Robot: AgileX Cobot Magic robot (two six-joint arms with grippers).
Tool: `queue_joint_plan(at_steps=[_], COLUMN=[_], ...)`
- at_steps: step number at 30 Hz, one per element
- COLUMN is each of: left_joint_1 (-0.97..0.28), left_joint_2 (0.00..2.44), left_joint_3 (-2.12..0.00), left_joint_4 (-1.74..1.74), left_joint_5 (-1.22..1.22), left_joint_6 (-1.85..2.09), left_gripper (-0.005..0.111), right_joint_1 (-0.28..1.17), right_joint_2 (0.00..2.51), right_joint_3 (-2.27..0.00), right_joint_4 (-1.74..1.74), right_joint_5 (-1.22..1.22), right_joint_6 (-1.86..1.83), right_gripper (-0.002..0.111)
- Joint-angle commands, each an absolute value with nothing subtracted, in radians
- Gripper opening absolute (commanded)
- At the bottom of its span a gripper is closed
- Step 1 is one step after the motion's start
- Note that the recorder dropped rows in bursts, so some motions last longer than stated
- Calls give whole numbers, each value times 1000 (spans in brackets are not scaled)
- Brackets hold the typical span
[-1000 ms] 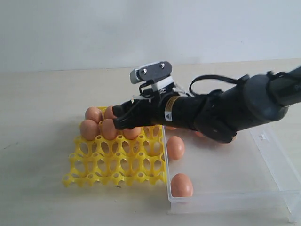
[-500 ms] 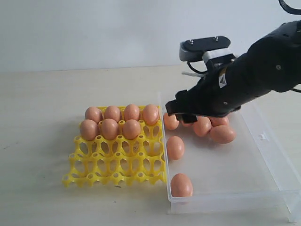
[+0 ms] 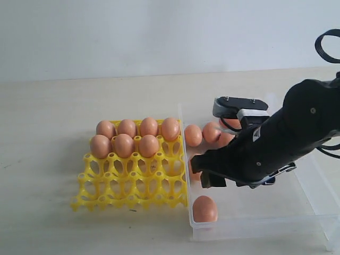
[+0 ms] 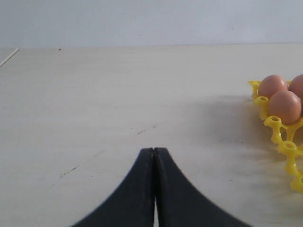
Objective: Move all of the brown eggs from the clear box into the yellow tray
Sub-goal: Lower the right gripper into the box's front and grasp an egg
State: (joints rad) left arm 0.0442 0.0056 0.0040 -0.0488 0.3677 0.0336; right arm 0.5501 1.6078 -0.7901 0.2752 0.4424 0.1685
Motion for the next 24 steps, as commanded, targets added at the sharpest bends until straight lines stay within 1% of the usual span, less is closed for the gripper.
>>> queue_joint_plan(at_steps=[1, 4, 8, 12, 24], left_joint_1=[39, 39, 39, 39, 39], left_joint_2=[0, 0, 0, 0, 0], left_joint_3=[0, 0, 0, 0, 0], left_joint_4=[-54, -54, -54, -54, -54], left_joint_5=[354, 354, 354, 354, 354], left_joint_6=[28, 28, 28, 28, 28], left_gripper=[0, 0, 0, 0, 0], right_joint_1=[571, 593, 600, 600, 593], right_joint_2=[1613, 1633, 1668, 1682, 1623], right_joint_3=[-775, -775, -775, -775, -775], right_joint_4=[366, 435, 438, 431, 429], right_joint_5=[415, 399, 382, 361, 333], right_joint_6=[103, 44, 37, 37, 37], right_gripper=[63, 63, 63, 60, 59])
